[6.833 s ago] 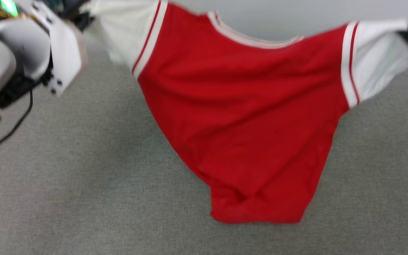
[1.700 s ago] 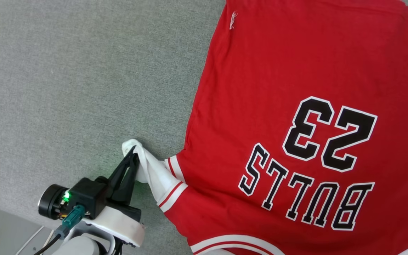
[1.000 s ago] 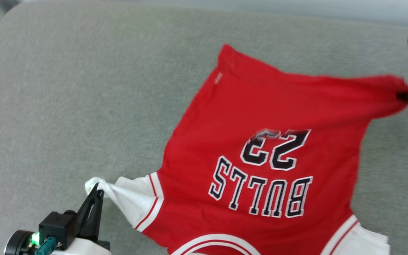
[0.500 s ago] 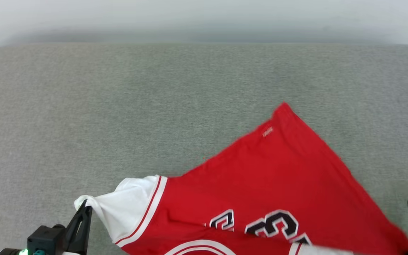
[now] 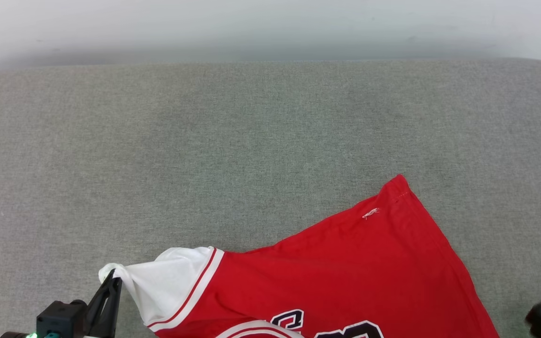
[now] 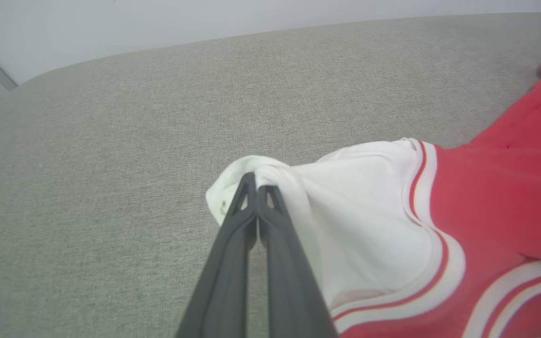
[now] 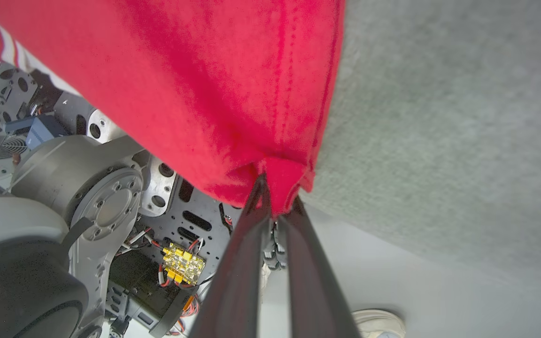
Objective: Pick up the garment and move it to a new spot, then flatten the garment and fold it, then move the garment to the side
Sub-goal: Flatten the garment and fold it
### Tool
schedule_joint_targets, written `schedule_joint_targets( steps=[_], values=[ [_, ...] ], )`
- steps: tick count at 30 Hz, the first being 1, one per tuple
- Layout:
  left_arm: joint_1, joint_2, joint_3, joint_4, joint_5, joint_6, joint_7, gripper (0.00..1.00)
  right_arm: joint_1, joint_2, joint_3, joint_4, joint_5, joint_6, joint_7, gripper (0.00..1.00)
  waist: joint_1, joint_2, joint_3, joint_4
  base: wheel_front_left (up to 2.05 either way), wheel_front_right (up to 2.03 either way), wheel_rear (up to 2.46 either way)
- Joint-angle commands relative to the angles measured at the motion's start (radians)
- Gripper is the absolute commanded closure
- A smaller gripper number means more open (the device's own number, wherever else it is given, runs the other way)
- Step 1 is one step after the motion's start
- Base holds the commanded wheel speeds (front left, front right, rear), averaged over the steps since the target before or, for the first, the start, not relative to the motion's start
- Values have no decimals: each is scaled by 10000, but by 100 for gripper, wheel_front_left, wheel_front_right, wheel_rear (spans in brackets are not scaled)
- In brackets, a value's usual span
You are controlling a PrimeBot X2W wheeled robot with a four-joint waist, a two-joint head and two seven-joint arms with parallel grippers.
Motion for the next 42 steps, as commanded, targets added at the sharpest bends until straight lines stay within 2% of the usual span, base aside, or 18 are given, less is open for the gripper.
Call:
schedule_joint_targets(
  steps=[1,6,11,16,22,28,34,42],
  values=[
    [-87,-8,4,24,-3,-19,-7,100,-249,66,-267,-7,-150,-7,-81,0,2,0,-16,-16,0,0,0],
    [-195,-90,-70,68,35,-39,22,100,-914,-57,-1279,-748,-701,-7,-277,0,2,0,-79,30,0,0,0],
    [-314,-190,-145,42,111,-58,11,100,-1949,-194,-2226,-1599,-1131,-7,89,0,2,0,40,183,0,0,0],
    [-511,-314,-202,83,202,-103,-10,100,-3461,-117,-2365,-2072,-1419,-7,899,0,2,0,299,386,0,0,0],
    [-886,-509,-306,180,367,-231,-23,100,-5628,338,-1286,-1841,-1922,-7,2164,0,2,0,725,714,0,0,0],
    [-1304,-707,-420,280,543,-378,-44,100,-7507,1193,104,-413,-2350,-7,2817,0,2,0,1170,1032,0,0,0],
    [-1730,-961,-521,409,656,-514,-63,100,-8591,1924,1153,1133,-2478,-7,2594,0,2,0,1665,1350,0,0,0],
    [-2005,-1254,-589,663,756,-659,-89,100,-8820,2588,2735,2676,-2428,-7,2046,0,2,0,2088,1524,0,0,0]
  ],
)
